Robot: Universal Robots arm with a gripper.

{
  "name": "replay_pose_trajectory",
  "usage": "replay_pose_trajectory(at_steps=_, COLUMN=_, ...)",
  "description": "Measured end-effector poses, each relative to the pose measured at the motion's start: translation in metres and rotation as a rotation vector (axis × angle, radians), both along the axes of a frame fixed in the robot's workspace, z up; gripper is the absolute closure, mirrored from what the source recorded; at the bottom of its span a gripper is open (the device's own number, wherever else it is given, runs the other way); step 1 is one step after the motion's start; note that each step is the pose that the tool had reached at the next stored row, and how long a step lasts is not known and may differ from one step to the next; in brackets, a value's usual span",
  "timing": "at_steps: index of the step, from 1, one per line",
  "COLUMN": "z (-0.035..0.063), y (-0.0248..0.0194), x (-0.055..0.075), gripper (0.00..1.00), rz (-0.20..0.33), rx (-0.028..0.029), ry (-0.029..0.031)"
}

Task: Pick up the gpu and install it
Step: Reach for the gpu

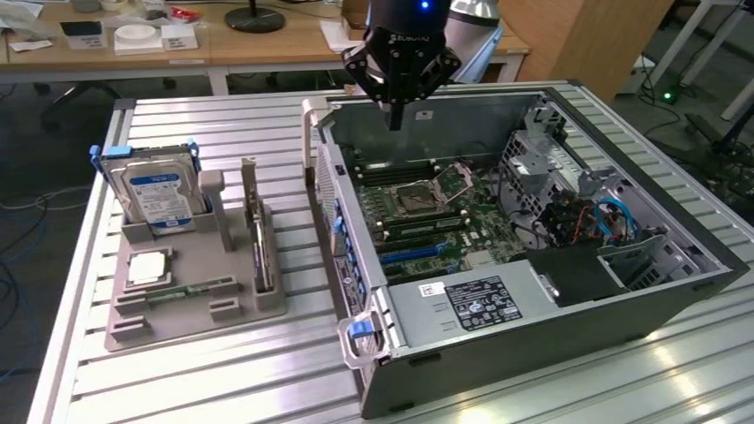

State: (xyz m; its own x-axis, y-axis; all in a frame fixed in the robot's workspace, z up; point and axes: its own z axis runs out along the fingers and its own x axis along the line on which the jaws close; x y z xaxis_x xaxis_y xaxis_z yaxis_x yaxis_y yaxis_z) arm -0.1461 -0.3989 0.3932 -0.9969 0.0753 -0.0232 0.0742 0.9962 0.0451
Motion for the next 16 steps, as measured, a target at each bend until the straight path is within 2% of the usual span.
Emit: replay_pose_trajectory(at_steps=16, z=0.0000, y=0.0000, x=-0.0046, gripper=0.90, rz=0.000, rx=-0.0001, ry=0.0000)
